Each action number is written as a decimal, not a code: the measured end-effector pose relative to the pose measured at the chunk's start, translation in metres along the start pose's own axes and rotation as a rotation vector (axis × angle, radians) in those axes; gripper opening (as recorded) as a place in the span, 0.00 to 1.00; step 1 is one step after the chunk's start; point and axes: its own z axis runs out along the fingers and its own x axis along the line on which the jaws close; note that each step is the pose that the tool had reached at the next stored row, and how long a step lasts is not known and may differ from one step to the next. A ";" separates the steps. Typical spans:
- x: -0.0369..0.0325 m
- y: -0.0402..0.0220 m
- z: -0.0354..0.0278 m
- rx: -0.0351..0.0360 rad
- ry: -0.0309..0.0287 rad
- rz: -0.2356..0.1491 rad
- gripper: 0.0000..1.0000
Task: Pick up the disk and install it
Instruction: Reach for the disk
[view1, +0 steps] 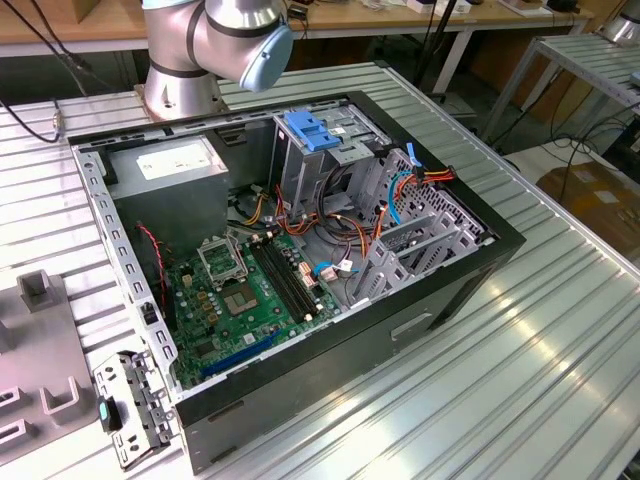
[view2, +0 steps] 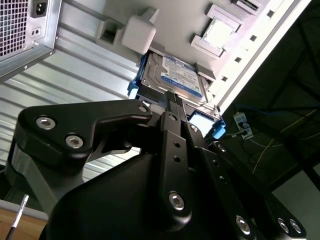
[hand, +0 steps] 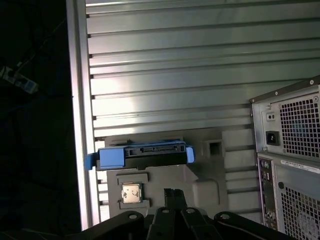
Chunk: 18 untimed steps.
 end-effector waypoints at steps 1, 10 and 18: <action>0.0016 -0.0001 0.0000 0.0000 0.0002 0.000 0.11; 0.0261 0.0046 0.0010 0.0004 0.0042 0.004 0.11; 0.0443 0.0158 0.0055 0.0010 0.0099 0.006 0.11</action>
